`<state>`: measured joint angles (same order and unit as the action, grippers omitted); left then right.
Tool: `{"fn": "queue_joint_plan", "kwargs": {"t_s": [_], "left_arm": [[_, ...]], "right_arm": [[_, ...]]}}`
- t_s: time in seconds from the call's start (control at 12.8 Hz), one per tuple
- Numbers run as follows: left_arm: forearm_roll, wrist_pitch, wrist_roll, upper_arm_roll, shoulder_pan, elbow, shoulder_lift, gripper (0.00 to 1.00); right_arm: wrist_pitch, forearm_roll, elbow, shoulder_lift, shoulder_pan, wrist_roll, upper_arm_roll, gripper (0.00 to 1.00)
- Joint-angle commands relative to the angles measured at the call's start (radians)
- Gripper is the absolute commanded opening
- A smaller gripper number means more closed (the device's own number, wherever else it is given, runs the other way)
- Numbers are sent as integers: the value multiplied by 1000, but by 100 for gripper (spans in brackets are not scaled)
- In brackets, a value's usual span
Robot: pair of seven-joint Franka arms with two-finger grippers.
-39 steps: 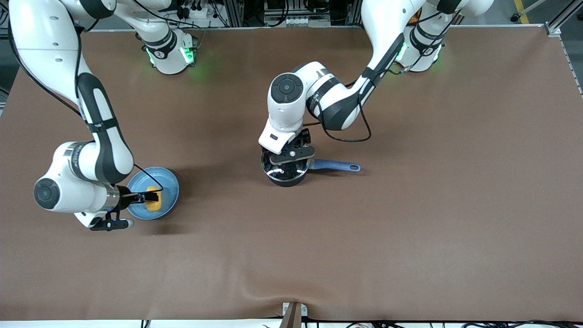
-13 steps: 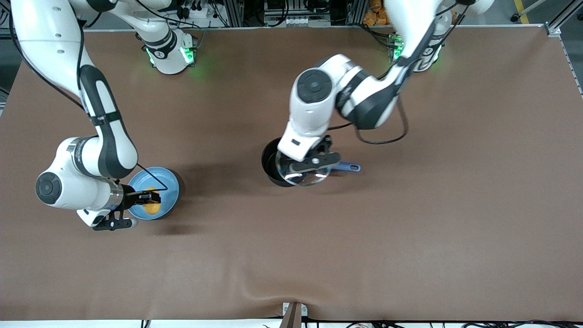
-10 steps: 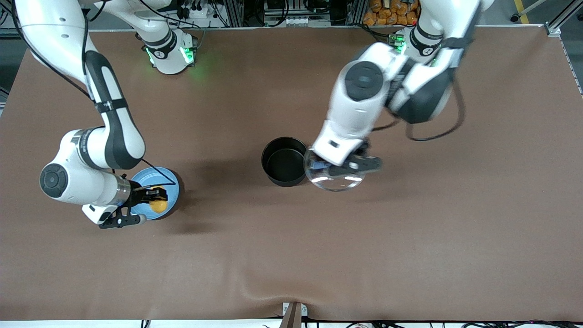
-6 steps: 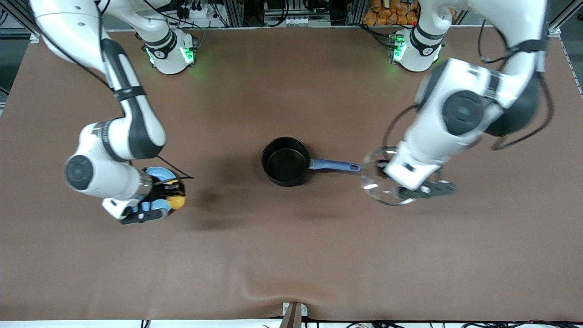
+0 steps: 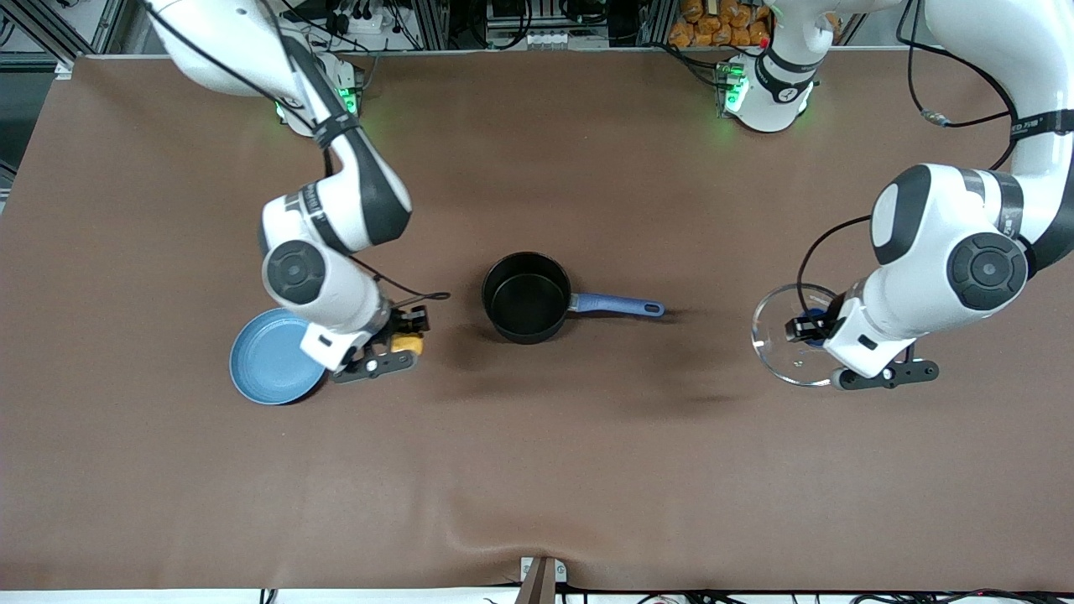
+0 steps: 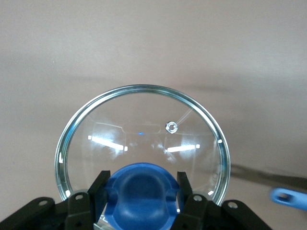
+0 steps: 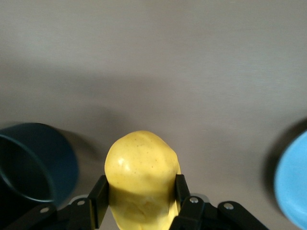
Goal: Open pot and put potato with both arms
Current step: 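Carry the potato over the pot with the right gripper and lower it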
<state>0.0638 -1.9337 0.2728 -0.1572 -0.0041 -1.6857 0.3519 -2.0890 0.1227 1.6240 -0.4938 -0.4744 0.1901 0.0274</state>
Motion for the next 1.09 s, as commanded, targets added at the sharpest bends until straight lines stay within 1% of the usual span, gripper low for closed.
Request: {"fn": "queue_joint_plan", "kwargs": {"t_s": [0.0,0.08,0.16,0.31,0.55,0.78,1.01], "left_arm": [[-53,-146,-128,-24,117,-211,-88,0],[-97,-192,-189,-25,146,-254,-85,0],[-116,-233,-231,-24,160,-285,-83,0],[-116,-273,-244,-24,162,-325,-76,0],[-113,-422,-262,-24,154,-403,-70,0],[-104,-453,-262,-25,145,-419,-51,0],[-102,-481,-265,-33,139,-428,-19,0]], "right_arm": [[-37,-6,0,9,-90,133,8,0],[-54,-3,0,6,-122,173,8,0],[-71,-3,2,3,-154,210,8,0],[-100,14,5,-3,-206,284,6,0],[-201,45,37,-35,-276,325,8,0],[-291,48,40,-112,-303,338,8,0],[-339,48,31,-172,-316,370,8,0]]}}
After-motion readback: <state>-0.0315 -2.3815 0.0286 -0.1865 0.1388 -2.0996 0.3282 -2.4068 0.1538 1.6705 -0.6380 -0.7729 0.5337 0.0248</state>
